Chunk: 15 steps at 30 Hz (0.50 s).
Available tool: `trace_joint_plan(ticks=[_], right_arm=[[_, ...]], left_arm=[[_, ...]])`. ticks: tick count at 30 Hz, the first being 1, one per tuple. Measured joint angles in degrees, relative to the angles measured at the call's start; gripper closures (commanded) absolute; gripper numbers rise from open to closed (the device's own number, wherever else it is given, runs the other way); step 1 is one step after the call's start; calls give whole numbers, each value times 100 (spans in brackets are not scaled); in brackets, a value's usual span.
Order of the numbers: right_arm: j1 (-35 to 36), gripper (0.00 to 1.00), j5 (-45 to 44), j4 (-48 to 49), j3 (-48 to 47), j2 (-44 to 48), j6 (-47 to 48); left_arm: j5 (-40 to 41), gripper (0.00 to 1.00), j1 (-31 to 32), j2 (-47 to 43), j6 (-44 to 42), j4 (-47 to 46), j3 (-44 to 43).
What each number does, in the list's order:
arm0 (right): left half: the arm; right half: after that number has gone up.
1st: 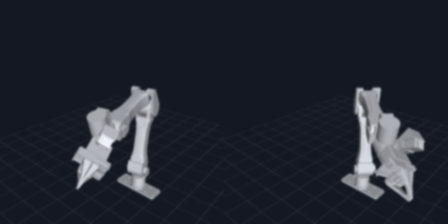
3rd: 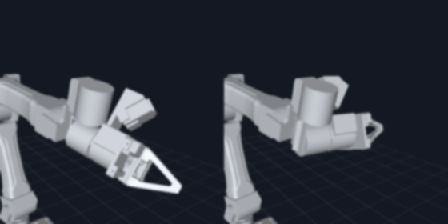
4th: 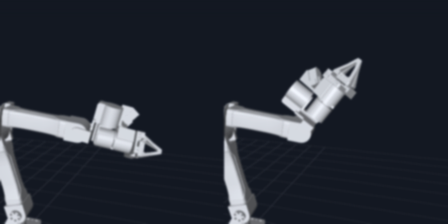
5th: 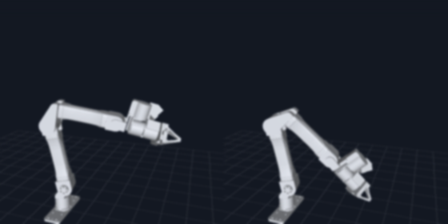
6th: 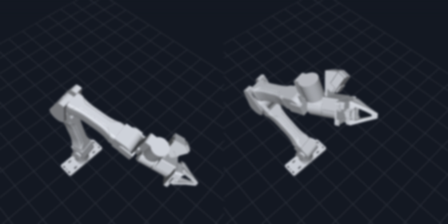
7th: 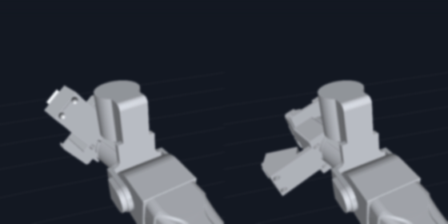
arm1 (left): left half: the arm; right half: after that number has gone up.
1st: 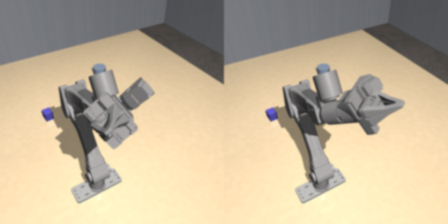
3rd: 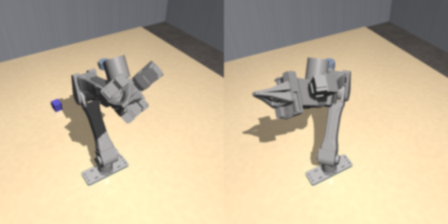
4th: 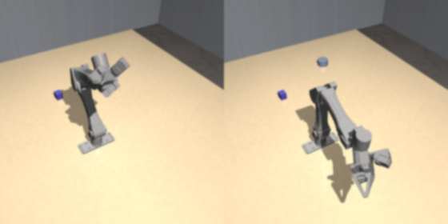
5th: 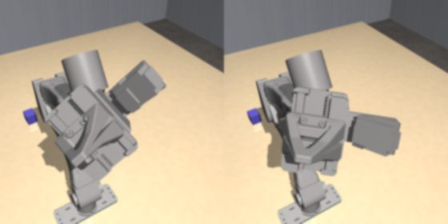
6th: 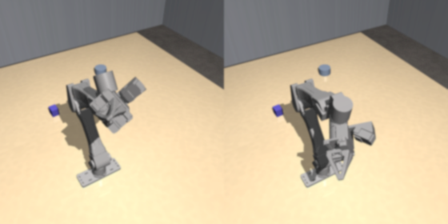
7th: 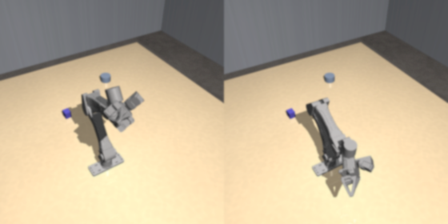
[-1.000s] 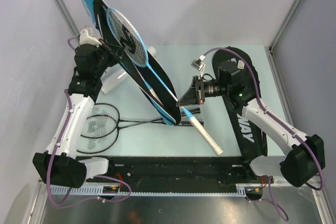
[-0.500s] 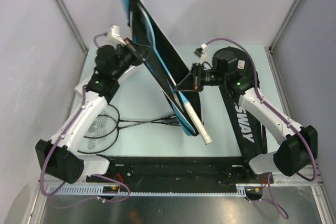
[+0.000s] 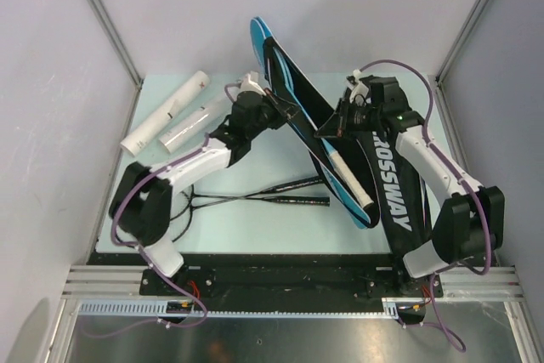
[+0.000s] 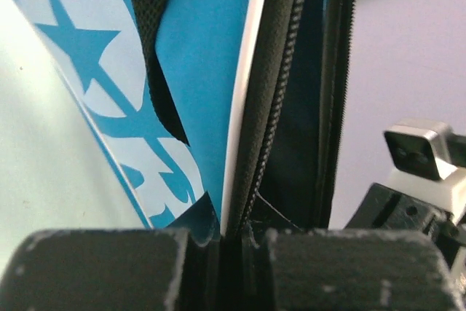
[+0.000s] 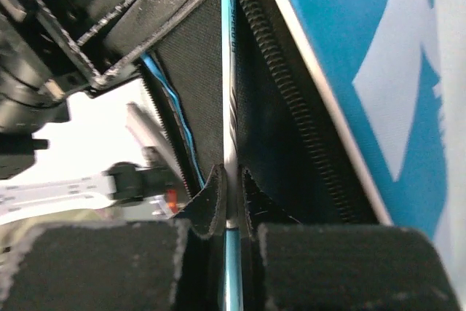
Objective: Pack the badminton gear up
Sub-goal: Place the racket in the racket bag.
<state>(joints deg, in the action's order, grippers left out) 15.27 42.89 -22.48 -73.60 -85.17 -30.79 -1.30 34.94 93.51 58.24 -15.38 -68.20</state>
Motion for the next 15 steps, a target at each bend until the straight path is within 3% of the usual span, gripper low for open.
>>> trace_joint_plan(ticks=[9, 15], right_arm=[[-61, 100, -1117, -684, 39, -415, 2253], [-149, 66, -1469, -28, 802, -365, 2715]], left_arm=[[-295, 100, 116, 946, 245, -94, -221], [-542, 100, 127, 975, 446, -114, -221]])
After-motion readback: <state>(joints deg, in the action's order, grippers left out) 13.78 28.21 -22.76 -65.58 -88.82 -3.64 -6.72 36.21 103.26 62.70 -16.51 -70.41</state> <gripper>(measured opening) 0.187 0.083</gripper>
